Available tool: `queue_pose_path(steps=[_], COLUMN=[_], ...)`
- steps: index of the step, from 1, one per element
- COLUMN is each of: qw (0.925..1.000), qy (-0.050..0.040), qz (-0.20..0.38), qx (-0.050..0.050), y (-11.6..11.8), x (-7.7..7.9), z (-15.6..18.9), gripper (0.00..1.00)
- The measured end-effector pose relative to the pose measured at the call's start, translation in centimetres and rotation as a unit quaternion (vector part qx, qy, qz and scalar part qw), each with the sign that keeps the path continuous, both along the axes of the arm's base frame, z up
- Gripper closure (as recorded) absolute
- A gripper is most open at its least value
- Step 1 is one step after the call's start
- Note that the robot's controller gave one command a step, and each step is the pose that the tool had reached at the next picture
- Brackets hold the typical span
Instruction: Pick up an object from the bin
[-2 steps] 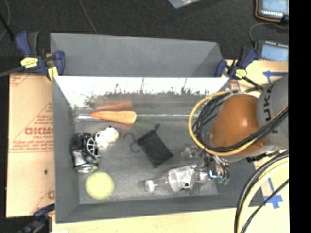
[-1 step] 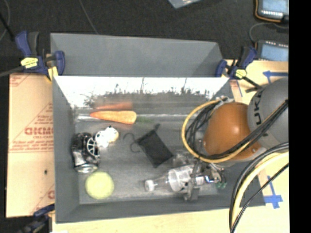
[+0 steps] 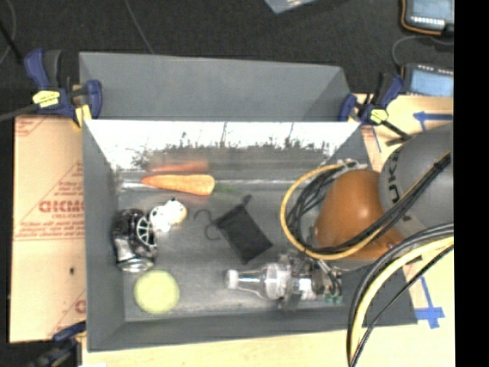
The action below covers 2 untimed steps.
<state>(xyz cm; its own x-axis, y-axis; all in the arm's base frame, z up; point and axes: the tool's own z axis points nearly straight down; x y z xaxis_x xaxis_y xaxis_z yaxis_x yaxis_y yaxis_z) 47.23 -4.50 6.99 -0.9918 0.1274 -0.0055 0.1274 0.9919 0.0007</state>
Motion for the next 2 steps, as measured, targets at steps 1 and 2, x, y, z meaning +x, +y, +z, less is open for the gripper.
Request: queue_pose_path(steps=[1, 2], qw=[1.0, 1.0], qy=[-0.0001, -0.0006], qz=[0.0, 0.0], qx=[0.0, 0.0], y=[0.0, -0.01], x=[0.01, -0.03], z=[0.0, 0.29], gripper=[1.0, 1.0])
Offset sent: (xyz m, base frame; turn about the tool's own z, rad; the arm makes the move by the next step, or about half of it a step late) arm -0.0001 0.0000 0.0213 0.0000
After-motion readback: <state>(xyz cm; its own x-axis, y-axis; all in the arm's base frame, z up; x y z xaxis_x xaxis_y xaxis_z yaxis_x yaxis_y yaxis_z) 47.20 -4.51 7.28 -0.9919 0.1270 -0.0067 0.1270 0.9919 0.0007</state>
